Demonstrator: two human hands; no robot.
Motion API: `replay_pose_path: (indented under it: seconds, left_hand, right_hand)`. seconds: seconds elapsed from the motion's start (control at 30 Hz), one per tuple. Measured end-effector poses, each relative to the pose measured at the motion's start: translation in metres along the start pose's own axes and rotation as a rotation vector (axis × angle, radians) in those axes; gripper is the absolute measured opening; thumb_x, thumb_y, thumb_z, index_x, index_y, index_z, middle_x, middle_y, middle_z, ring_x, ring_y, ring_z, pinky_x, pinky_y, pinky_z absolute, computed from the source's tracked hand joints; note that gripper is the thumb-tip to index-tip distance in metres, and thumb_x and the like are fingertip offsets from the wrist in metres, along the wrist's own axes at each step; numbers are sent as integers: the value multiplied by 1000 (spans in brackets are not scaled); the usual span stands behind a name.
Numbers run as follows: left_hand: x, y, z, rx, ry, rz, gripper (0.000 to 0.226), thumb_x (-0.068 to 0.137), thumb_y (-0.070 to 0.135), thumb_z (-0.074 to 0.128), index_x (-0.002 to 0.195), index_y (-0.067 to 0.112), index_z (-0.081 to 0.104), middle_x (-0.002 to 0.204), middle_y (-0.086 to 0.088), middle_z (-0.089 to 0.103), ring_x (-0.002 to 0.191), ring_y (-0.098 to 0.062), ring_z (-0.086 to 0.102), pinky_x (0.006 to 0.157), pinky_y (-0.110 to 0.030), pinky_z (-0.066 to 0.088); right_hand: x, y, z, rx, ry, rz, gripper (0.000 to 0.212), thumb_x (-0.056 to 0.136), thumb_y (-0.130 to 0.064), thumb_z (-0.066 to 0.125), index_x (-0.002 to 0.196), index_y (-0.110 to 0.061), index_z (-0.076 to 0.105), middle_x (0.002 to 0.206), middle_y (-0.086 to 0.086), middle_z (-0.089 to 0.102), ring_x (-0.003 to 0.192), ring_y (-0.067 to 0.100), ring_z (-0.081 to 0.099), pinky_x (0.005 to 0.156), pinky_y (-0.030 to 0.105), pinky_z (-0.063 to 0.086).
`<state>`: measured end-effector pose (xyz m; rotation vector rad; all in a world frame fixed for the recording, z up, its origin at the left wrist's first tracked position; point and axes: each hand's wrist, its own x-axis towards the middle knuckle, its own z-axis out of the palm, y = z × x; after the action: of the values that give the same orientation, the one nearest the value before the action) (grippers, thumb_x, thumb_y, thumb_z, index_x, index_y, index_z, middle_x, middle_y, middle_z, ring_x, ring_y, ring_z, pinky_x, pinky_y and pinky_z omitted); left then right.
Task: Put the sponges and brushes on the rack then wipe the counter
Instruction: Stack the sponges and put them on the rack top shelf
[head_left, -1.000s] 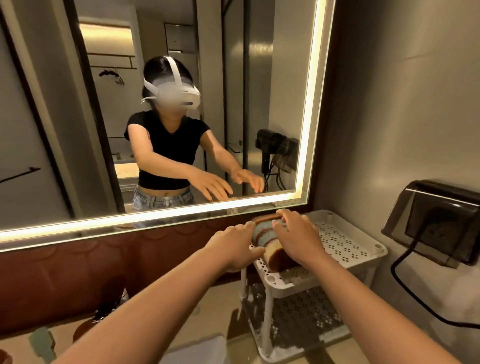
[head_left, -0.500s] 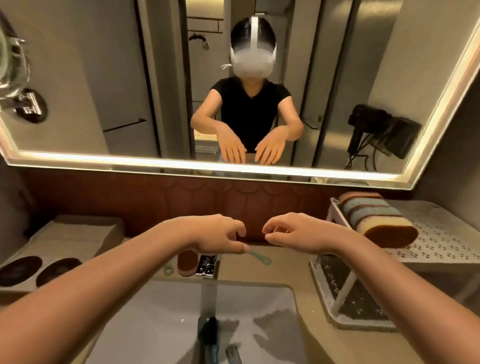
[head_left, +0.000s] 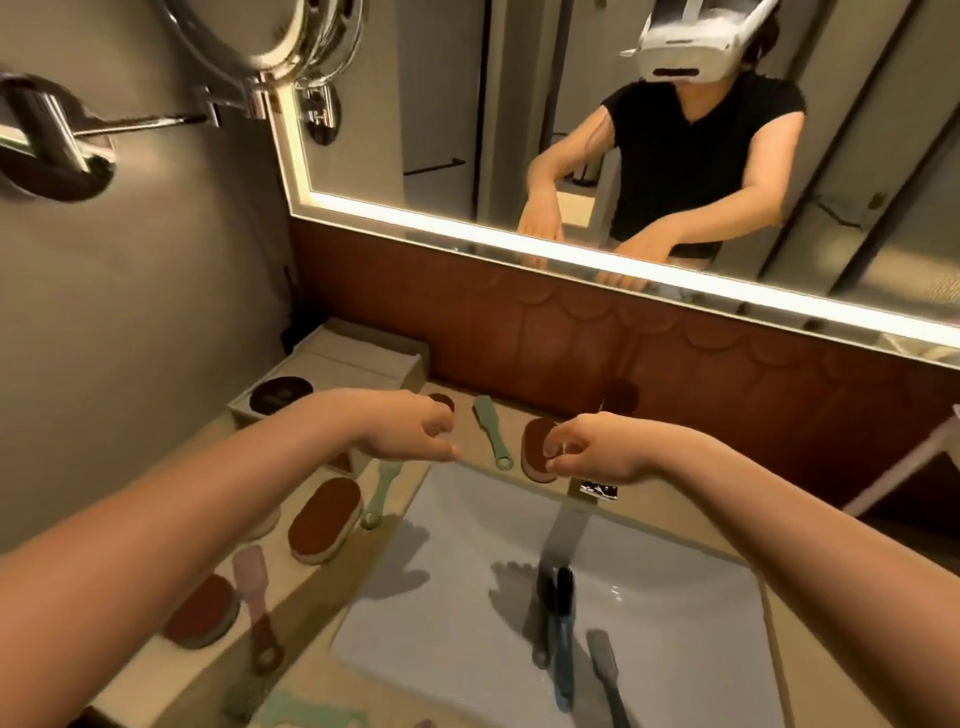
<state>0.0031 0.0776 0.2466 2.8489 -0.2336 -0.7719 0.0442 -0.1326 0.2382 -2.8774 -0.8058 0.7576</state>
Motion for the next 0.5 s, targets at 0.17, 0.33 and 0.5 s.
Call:
replay_pose_path:
  seconds: [0.17,0.33,0.5]
  left_hand:
    - [0,-67,20,-97,-54,-140,52,95,46,41,139,18,38,137,-3,48,121,-20,49,99,-32,39]
    - [21,-121,44,-179,-80,-252,47,94,44,44,132,16,45,132,-4,52,116,-21,51,100,-35,42]
    - [52,-150,74,-281,-37,-350,52,93,42,48,136,14,40,139,-6,47,124,-24,47,99,-34,41]
  right_hand:
    - [49,-17,14,-30,-38,16,41,95,-33,44,133,-16,47,134,7,52,119,26,50,98,34,40]
    - [102,-13,34,-44,-65,71,42,94,-32,46,133,-15,49,131,9,53,116,26,51,95,33,42]
    - [149,3,59,22,-67,165,43,93,-31,48,134,-17,47,132,8,54,114,26,53,88,31,41]
